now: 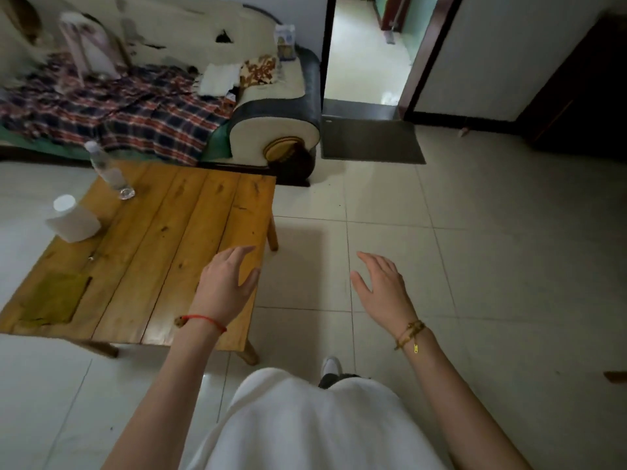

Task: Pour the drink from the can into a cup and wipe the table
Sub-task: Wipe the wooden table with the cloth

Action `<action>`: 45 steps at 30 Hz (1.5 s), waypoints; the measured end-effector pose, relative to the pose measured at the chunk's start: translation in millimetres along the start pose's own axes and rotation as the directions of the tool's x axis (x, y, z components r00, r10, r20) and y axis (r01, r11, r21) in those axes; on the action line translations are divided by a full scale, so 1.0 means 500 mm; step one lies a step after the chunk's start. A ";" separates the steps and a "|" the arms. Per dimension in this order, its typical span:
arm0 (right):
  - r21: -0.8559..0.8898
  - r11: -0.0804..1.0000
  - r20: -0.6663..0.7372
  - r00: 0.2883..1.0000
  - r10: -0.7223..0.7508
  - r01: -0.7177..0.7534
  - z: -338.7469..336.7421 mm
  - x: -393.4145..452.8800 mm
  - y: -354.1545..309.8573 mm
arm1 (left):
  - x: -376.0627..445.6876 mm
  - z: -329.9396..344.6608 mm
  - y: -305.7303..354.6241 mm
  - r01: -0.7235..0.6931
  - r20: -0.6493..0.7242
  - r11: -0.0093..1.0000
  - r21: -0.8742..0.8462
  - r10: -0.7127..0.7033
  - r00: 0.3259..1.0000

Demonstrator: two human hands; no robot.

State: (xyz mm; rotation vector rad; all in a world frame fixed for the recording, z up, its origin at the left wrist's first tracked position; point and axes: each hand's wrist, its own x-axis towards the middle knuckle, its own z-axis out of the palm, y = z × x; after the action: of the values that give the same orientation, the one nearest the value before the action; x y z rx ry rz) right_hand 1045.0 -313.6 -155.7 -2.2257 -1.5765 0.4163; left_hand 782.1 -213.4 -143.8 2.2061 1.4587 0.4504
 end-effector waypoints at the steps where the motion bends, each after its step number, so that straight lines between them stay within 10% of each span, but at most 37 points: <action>1: -0.006 0.999 0.016 0.999 -0.040 0.040 -0.017 0.038 0.011 | 0.016 0.006 0.015 0.034 -0.022 0.999 -0.004 -0.034 0.999; 10: 0.023 0.939 0.255 0.906 -0.337 0.343 -0.045 0.295 0.007 | 0.048 0.034 0.061 0.358 -0.209 0.930 -0.082 -0.367 0.906; 20: 0.166 0.806 0.510 0.650 -0.563 0.568 0.110 0.449 -0.134 | 0.042 0.041 -0.032 0.657 -0.318 0.730 -0.188 -0.678 0.663; 45: 0.337 0.393 0.678 0.069 -0.732 0.855 0.415 0.680 -0.579 | 0.152 -0.029 -0.267 0.796 -0.416 0.243 -0.554 -0.909 -0.012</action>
State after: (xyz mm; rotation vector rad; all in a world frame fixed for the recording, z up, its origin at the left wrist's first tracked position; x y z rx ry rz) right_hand 822.2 122.0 -211.1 -0.7355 -3.0578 0.9411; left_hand 700.8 -95.8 -201.5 0.4624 2.7033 0.8987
